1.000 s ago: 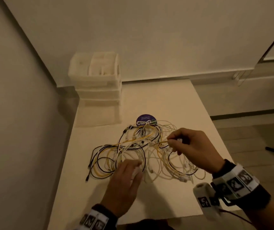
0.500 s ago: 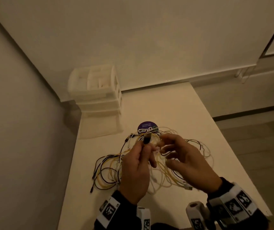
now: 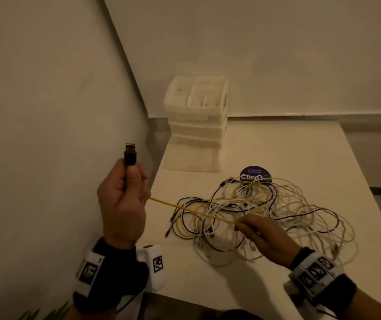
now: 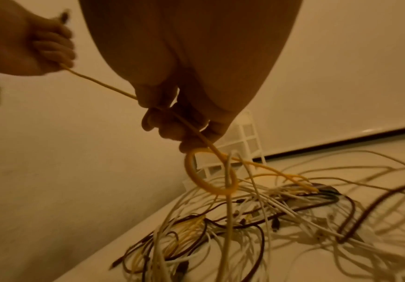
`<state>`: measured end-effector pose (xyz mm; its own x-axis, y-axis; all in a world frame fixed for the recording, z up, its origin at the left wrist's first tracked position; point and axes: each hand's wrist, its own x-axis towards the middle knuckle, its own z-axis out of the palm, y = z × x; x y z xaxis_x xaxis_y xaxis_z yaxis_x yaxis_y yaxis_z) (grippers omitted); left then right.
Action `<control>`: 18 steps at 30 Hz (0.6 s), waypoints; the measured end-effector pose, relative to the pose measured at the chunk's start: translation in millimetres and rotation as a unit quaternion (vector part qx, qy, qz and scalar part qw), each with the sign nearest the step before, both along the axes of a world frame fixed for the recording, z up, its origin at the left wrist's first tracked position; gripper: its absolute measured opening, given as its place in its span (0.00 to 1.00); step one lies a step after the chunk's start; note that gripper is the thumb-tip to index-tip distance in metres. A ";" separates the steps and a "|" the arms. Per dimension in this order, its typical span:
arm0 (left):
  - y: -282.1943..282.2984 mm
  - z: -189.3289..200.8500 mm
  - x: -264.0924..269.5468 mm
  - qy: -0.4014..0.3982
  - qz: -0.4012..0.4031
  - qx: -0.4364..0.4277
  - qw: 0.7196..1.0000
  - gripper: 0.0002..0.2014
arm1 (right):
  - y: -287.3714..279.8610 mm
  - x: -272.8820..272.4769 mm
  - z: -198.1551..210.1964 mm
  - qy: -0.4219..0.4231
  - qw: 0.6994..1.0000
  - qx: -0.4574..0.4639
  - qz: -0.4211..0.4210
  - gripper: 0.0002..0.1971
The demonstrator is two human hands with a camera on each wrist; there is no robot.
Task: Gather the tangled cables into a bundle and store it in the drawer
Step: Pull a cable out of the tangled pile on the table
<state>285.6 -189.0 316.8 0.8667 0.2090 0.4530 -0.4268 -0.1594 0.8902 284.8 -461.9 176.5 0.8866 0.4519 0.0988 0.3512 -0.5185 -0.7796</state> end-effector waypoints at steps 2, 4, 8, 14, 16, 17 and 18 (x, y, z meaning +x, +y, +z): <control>12.9 -5.7 -3.1 0.023 0.011 0.086 0.996 0.15 | -8.6 4.9 1.2 0.011 0.999 0.006 -0.039 0.10; 5.7 -16.2 -10.0 0.054 -0.017 0.231 0.971 0.10 | -10.0 8.1 12.1 0.018 0.997 0.021 -0.072 0.12; -42.4 -38.1 -17.0 0.077 -0.128 0.302 0.942 0.10 | -3.2 9.6 54.8 0.008 0.996 0.063 -0.066 0.10; -98.4 -36.3 -5.4 0.022 -0.182 0.253 0.950 0.15 | -5.0 5.0 100.0 0.037 0.990 0.117 -0.064 0.13; -103.9 -32.3 3.4 -0.020 -0.171 0.282 0.944 0.10 | -13.6 1.8 103.0 0.047 0.986 0.137 -0.079 0.13; -106.0 -32.3 9.0 -0.034 -0.168 0.306 0.936 0.07 | -18.3 0.3 101.8 0.047 0.985 0.137 -0.090 0.13; -107.3 -31.6 14.0 -0.047 -0.159 0.327 0.930 0.05 | -22.3 -1.2 99.1 0.045 0.984 0.138 -0.100 0.12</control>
